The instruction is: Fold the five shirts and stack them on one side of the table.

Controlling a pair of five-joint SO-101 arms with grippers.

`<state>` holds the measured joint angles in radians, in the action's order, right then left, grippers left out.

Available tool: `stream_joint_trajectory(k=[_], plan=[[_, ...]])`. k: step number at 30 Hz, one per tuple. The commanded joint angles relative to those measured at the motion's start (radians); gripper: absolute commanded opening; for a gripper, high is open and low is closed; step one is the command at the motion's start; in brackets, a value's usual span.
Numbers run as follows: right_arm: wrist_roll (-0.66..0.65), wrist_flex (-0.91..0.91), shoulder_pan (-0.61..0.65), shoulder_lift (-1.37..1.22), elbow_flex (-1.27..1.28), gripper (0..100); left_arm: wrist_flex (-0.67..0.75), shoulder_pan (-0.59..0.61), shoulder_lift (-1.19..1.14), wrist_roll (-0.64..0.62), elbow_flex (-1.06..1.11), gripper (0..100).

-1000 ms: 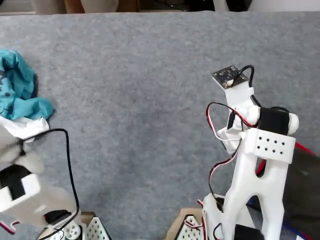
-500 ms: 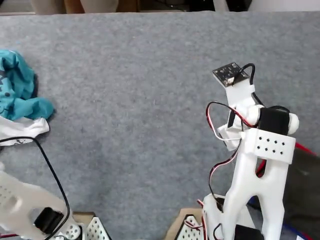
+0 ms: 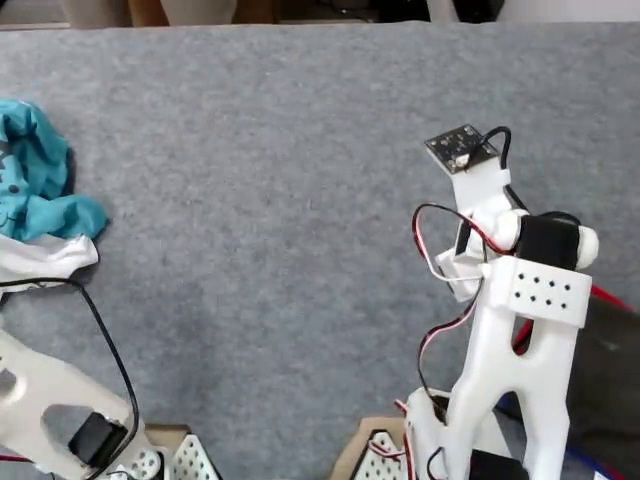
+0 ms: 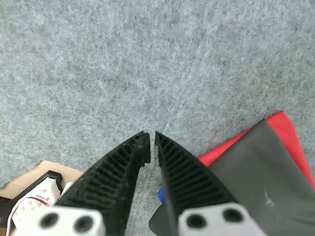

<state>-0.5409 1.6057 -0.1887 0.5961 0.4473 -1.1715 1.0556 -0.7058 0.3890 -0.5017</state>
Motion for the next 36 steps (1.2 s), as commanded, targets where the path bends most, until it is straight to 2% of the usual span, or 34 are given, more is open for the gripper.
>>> stream_joint_trajectory(k=[1,8,12,14,20,24,28,36], plan=[[0.009,-0.011,0.012,0.030,0.001,3.5,-0.157,-0.023,0.016,-0.009,-0.233,2],[0.009,-0.011,0.012,0.030,0.001,3.5,-0.568,-0.097,0.016,-0.025,-0.884,2],[0.009,-0.011,0.012,0.030,0.001,3.5,-0.591,-0.147,0.033,-0.074,-1.128,2],[0.009,-0.011,0.012,0.030,0.001,3.5,-0.591,-0.187,0.074,-0.091,-1.174,2],[0.009,-0.015,0.012,0.030,0.001,3.5,-0.591,-0.351,0.268,-0.106,-1.085,2],[0.009,-0.015,0.012,0.030,0.001,3.5,-0.591,-0.497,0.429,-0.184,-0.959,2],[0.009,-0.017,0.012,0.025,0.001,3.5,-0.591,-0.712,0.610,-0.242,-0.766,2],[0.009,-0.015,0.012,0.030,0.001,3.5,-0.589,-1.206,0.905,-0.262,-0.328,2]])
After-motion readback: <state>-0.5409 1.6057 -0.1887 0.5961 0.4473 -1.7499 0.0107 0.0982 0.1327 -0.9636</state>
